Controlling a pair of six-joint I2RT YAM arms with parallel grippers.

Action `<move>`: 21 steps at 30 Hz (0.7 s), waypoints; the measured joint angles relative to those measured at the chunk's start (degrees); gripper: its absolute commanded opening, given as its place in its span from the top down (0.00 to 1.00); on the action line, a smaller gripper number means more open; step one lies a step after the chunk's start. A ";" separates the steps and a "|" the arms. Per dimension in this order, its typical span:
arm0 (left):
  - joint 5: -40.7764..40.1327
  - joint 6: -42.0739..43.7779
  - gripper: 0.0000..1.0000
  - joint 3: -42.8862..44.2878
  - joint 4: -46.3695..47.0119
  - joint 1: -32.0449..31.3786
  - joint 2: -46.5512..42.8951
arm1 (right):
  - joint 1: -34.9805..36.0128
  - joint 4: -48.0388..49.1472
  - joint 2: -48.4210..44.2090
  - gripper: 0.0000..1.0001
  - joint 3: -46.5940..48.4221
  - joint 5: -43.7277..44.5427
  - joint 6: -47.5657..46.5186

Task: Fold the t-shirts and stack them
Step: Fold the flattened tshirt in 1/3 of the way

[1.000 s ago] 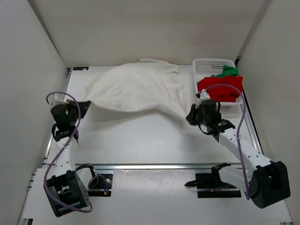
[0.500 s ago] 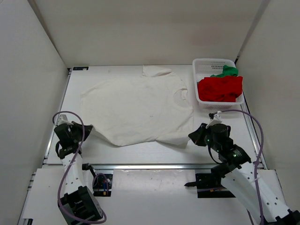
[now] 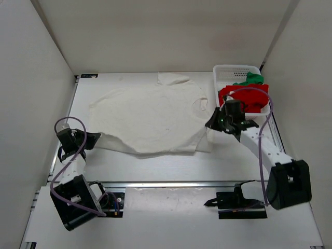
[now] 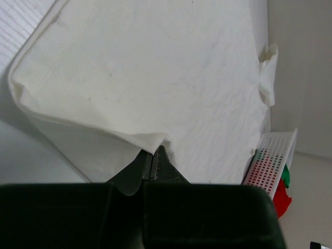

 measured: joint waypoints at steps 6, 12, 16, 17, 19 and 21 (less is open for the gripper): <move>-2.91 -3.65 1.00 2.84 3.80 -0.76 4.55 | -1.90 4.33 14.78 1.00 14.99 -1.14 -2.08; -6.75 -5.09 1.00 7.87 7.19 -3.19 12.76 | -3.63 4.59 29.64 1.00 27.43 -2.29 -3.56; -8.55 -5.29 1.00 10.23 7.82 -4.11 18.08 | -4.17 3.19 37.53 1.00 34.36 -2.82 -4.57; -8.79 -5.22 1.00 10.97 7.89 -4.13 19.39 | -4.20 2.51 39.15 1.00 36.33 -2.84 -4.70; -9.40 -5.14 1.00 12.46 7.91 -4.09 21.59 | -4.20 1.33 42.40 1.00 40.57 -2.97 -5.14; -9.88 -5.11 1.00 13.51 8.44 -4.02 23.23 | -4.13 0.28 45.11 1.00 44.85 -2.95 -5.68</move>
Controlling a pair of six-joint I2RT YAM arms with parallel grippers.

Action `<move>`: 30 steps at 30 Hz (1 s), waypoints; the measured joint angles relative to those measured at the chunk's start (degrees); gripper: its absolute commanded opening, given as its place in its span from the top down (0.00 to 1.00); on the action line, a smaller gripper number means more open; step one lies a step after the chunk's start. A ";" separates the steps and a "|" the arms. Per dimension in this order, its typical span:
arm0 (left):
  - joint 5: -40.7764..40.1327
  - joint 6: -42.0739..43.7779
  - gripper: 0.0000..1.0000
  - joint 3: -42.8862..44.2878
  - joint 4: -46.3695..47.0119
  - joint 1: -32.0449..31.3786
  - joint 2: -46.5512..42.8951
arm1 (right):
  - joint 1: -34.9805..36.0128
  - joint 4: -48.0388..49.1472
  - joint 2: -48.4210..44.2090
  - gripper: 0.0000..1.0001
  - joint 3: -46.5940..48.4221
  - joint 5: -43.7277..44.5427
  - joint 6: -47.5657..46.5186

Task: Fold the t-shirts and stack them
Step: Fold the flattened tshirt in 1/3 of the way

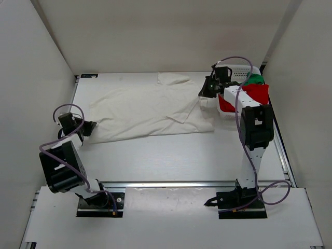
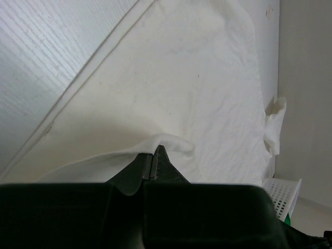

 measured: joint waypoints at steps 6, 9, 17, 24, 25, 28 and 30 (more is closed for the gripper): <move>-0.50 0.37 0.95 4.44 0.92 -0.28 4.57 | 0.59 -2.95 5.79 1.00 10.12 0.50 -1.16; 0.00 1.03 0.77 7.85 1.77 -0.70 8.22 | 0.72 -3.96 7.10 0.87 11.41 0.70 -1.33; 1.09 0.79 0.54 8.00 -0.07 0.26 6.32 | 0.66 -7.21 6.38 0.69 11.91 2.36 -2.10; 0.57 1.81 0.55 -1.75 1.70 -2.43 -11.56 | -0.79 2.62 -20.68 1.00 -23.19 2.97 0.04; 1.53 1.62 0.55 -4.13 2.08 -2.86 -12.22 | -1.68 3.82 -24.17 0.96 -27.67 2.89 0.33; 4.28 1.03 0.48 -10.34 1.75 -2.47 -10.16 | -4.20 6.88 -29.20 0.79 -36.37 3.87 1.53; 4.81 0.94 0.43 -13.60 -0.02 -1.64 -8.79 | -4.87 8.39 -29.38 0.74 -39.67 4.87 2.03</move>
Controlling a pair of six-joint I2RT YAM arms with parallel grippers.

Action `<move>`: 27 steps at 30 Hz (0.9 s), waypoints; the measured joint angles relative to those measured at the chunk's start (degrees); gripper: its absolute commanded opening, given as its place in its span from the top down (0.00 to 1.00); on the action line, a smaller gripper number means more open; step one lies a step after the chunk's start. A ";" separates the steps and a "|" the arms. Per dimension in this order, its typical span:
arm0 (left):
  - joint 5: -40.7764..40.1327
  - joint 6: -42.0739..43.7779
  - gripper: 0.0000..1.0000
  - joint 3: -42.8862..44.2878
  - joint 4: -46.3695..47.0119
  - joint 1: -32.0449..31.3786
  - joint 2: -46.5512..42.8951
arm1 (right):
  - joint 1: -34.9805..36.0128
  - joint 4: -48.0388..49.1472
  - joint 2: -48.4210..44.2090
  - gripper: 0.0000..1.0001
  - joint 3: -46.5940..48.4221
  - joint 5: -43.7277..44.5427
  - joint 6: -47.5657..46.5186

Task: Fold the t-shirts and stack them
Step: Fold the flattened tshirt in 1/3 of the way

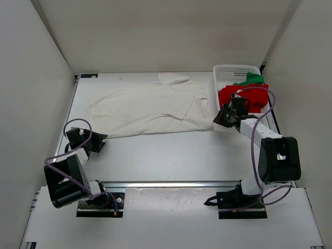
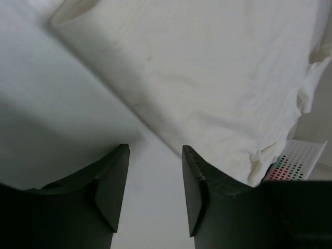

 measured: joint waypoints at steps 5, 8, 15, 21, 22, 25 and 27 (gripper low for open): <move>0.46 0.42 0.38 -1.07 -0.92 0.61 0.15 | 1.79 4.24 0.20 0.63 -6.19 0.33 0.92; 0.37 0.24 0.43 -0.87 -0.22 0.07 1.01 | 2.05 6.84 0.68 0.59 -8.33 -0.26 1.55; -1.53 -0.98 0.83 1.09 2.38 -2.73 6.45 | 1.88 12.81 8.13 0.80 -6.10 -0.79 3.78; -3.06 -0.42 1.00 4.44 1.05 -4.02 9.33 | 2.93 15.30 9.64 1.00 -6.10 -0.02 6.38; -3.48 -0.07 1.00 5.16 0.61 -4.20 9.40 | 2.93 15.65 9.07 1.00 -6.78 0.17 6.69; -4.55 0.98 1.00 6.36 -0.59 -4.50 9.01 | 2.78 15.15 3.72 1.00 -12.07 0.48 7.39; -5.07 1.70 1.00 6.38 -1.66 -4.50 8.22 | 2.43 13.94 -1.03 1.00 -15.85 0.55 7.67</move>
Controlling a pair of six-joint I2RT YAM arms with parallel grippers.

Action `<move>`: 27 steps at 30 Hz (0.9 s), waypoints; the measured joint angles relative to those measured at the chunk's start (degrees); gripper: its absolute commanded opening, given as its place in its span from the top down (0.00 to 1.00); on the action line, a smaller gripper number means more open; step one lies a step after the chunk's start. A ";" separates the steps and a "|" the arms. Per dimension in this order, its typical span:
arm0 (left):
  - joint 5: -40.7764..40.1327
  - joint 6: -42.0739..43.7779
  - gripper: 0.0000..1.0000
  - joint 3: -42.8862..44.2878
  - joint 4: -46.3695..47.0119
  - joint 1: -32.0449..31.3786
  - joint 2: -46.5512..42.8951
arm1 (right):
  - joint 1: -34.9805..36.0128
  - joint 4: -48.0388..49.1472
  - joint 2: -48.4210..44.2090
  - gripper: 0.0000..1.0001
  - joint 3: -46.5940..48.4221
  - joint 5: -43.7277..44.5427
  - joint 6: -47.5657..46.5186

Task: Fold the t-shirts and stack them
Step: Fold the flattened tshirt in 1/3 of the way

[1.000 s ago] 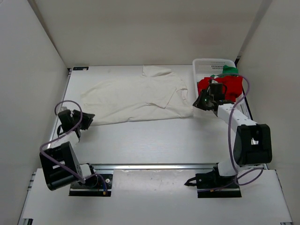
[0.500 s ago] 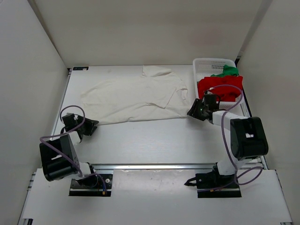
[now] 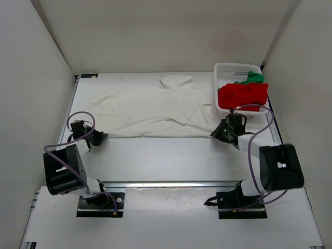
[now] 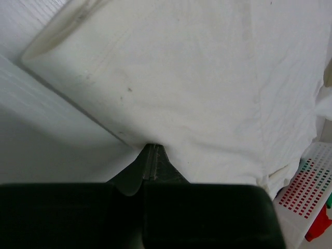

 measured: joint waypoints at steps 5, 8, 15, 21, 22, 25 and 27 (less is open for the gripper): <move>0.24 2.36 1.00 -0.44 -3.74 0.20 -2.91 | -1.14 -3.56 -10.60 1.00 -7.93 -0.42 1.07; 0.48 4.87 1.00 -3.43 -7.17 0.61 -7.93 | -1.62 -6.58 -17.09 1.00 -12.94 -1.22 2.10; -0.42 10.58 1.00 -9.53 -18.03 0.85 -21.68 | -7.32 -17.25 -35.15 0.99 -17.90 -3.19 3.15; -1.46 13.33 0.86 -8.55 -22.51 -1.38 -28.96 | -8.68 -21.79 -39.08 0.58 -17.22 -3.89 1.88; -1.44 13.33 0.86 -7.87 -22.58 -2.05 -28.63 | -7.98 -22.53 -38.38 0.57 -16.59 -3.78 1.60; -1.49 12.41 0.85 -4.02 -21.73 -5.68 -25.99 | -5.01 -23.65 -36.33 0.62 -13.57 -3.13 0.76; -1.84 11.10 0.85 -1.36 -19.28 -9.05 -23.52 | -1.46 -23.26 -35.39 0.73 -11.13 -1.33 0.44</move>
